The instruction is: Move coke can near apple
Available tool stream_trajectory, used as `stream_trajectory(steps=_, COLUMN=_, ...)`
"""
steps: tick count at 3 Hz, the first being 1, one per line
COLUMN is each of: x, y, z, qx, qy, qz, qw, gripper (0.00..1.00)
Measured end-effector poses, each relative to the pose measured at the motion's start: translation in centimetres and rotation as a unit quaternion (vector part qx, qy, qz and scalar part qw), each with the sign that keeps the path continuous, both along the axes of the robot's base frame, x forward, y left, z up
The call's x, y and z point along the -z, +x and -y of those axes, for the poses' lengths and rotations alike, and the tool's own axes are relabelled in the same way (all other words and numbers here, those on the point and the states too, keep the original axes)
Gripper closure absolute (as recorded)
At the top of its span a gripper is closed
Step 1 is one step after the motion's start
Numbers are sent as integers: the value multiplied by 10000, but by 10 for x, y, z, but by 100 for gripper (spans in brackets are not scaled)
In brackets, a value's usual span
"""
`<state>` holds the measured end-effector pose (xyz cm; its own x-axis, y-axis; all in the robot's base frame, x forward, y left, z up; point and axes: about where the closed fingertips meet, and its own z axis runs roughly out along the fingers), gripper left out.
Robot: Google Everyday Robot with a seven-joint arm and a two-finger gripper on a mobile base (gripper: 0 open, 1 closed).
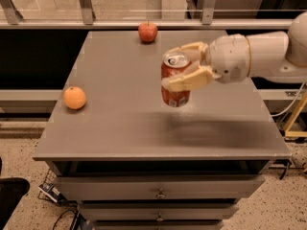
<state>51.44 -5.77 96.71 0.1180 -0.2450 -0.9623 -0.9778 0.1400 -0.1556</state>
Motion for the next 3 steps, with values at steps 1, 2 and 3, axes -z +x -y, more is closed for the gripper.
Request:
stream_trajectory(steps=1, x=-28, y=43, z=-1, qx=-13, qy=-46, qz=-33, qw=10000, gripper=100)
stream_trajectory(steps=2, x=-42, y=89, z=2, qx=38, qy=-88, qz=10, qw=10000, gripper=100)
stream_trajectory(steps=3, x=-51, y=131, z=19, qx=365, qy=-15, qz=180, qw=9992, gripper=100)
